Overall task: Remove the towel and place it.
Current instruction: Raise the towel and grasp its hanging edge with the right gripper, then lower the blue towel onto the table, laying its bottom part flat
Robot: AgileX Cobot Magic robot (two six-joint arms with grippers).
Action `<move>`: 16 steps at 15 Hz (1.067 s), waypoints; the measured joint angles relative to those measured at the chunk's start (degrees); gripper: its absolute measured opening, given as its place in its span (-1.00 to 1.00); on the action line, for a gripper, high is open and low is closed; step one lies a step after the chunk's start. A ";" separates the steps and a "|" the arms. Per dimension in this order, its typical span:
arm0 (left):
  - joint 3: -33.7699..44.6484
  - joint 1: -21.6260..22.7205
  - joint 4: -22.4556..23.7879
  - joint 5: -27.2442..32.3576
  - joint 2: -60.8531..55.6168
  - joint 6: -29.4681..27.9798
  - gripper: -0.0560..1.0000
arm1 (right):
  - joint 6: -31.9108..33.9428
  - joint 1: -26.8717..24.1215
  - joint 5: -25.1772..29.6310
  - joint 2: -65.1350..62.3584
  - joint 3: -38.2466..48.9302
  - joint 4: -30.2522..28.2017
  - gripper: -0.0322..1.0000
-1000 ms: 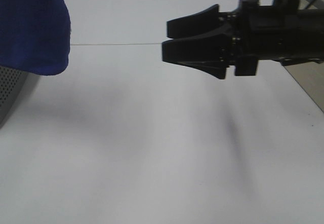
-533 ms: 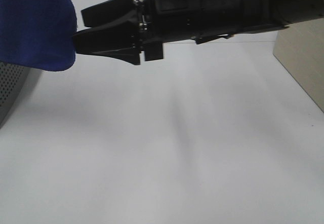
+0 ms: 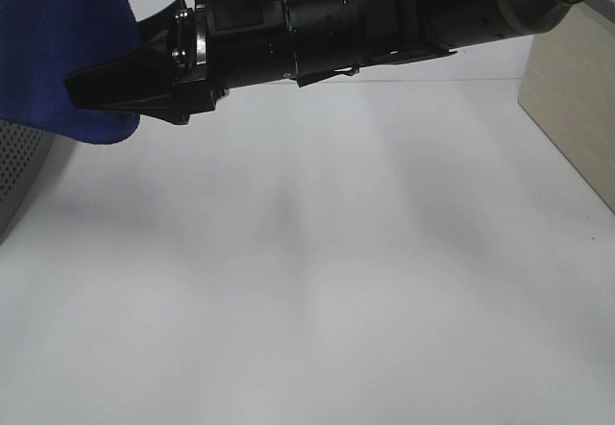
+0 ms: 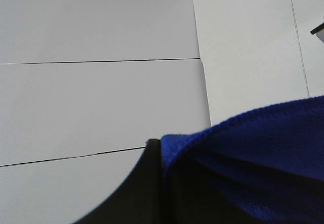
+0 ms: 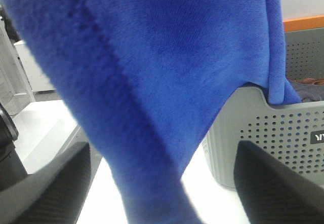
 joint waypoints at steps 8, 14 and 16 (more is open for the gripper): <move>0.00 0.00 0.17 -1.03 0.00 -0.46 -0.89 | 6.76 0.06 1.32 0.17 -0.06 -2.06 -0.89; 0.00 0.00 0.23 -1.03 0.57 -4.53 -0.89 | 25.84 0.06 -0.11 -3.84 -0.06 -8.88 -0.90; 0.00 0.00 0.23 -1.09 1.03 -4.58 -0.89 | 30.60 -0.29 -2.06 -6.02 -0.06 -12.26 -0.90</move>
